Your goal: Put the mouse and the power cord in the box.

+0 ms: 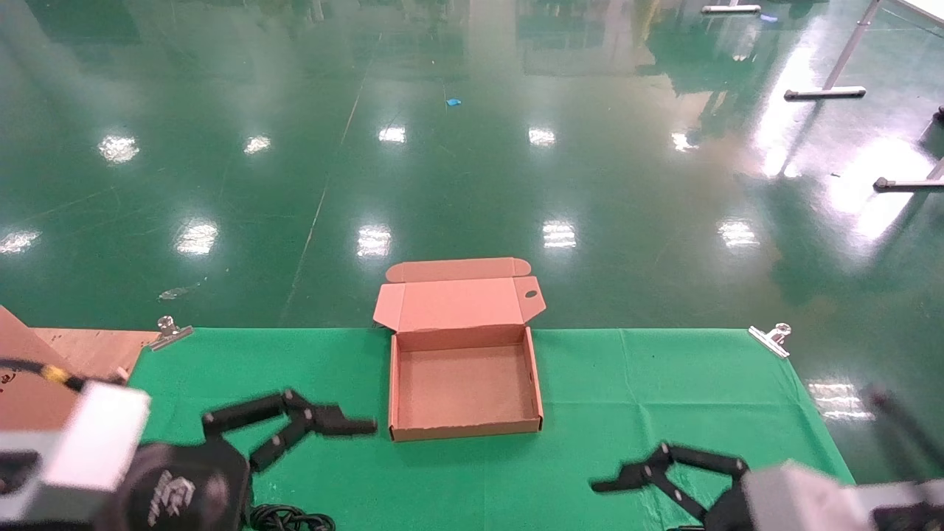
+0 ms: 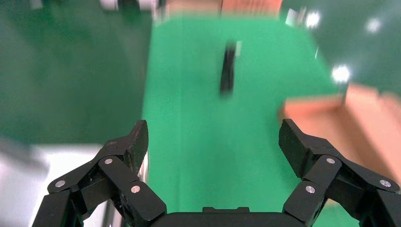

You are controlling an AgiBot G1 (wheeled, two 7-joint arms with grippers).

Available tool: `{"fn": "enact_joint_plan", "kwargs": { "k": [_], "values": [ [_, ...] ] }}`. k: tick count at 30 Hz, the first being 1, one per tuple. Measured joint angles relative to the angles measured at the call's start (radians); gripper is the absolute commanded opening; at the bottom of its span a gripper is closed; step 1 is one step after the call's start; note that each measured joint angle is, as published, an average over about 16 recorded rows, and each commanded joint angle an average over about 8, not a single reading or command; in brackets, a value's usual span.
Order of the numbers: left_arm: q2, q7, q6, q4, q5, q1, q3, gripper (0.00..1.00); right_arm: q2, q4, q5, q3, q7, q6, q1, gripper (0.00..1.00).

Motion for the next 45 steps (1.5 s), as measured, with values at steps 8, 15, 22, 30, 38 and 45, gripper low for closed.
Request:
{"fn": "enact_joint_plan", "kwargs": {
  "k": [8, 15, 22, 30, 38, 45],
  "values": [
    [0.037, 0.08, 0.008, 0.11, 0.201, -0.072, 0.091, 1.0, -0.058, -0.048, -0.289, -0.13, -0.055, 0.014, 0.084, 1.0],
    [0.1, 0.184, -0.017, 0.253, 0.446, -0.175, 0.195, 1.0, -0.146, -0.159, -0.534, -0.228, -0.143, 0.056, 0.153, 1.0],
    [0.187, 0.293, -0.067, 0.408, 0.689, -0.277, 0.301, 1.0, -0.244, -0.317, -0.736, -0.309, -0.259, 0.124, 0.207, 1.0],
    [0.294, 0.389, -0.15, 0.58, 0.88, -0.342, 0.39, 1.0, -0.344, -0.522, -0.87, -0.368, -0.388, 0.224, 0.242, 1.0],
    [0.377, 0.453, -0.227, 0.732, 0.957, -0.364, 0.43, 1.0, -0.423, -0.716, -0.911, -0.389, -0.501, 0.317, 0.264, 1.0],
    [0.422, 0.493, -0.278, 0.825, 0.991, -0.381, 0.447, 1.0, -0.476, -0.852, -0.916, -0.392, -0.584, 0.374, 0.279, 1.0]
  ]
}}
